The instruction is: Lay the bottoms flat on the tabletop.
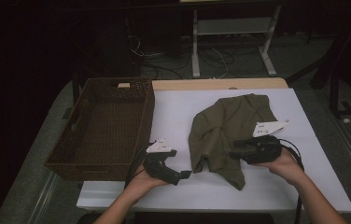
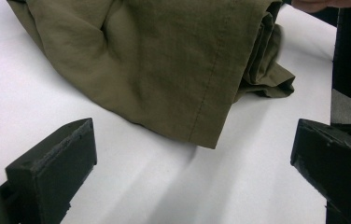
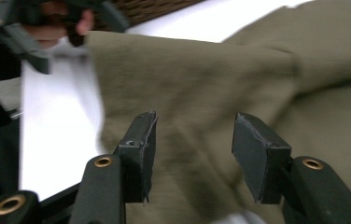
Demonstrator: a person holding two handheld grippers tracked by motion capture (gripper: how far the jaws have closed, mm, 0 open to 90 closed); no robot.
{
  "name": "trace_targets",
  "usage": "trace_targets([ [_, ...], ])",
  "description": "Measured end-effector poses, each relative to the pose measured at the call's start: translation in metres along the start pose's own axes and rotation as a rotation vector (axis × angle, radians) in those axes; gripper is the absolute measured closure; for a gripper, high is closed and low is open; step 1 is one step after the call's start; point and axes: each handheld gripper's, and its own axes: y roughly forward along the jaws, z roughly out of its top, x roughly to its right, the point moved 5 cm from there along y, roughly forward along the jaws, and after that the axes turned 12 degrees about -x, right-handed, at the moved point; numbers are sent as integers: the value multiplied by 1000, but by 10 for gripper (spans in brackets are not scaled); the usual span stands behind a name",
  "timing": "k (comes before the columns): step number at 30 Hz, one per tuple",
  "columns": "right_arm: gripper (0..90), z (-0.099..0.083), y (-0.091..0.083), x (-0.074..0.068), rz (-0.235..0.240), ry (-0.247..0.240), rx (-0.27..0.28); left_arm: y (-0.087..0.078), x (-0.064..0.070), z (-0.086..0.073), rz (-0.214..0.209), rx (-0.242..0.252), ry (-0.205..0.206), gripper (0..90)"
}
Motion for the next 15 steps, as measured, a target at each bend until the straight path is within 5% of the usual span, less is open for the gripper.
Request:
trace_targets([
  [9, 475, -22, 2, 37, -84, 112, -73, 0, 0, 0, -1, 0, 1, 0],
  [15, 428, -33, 12, 49, -110, 130, -135, 0, 0, 0, -1, -3, 2, 0],
])
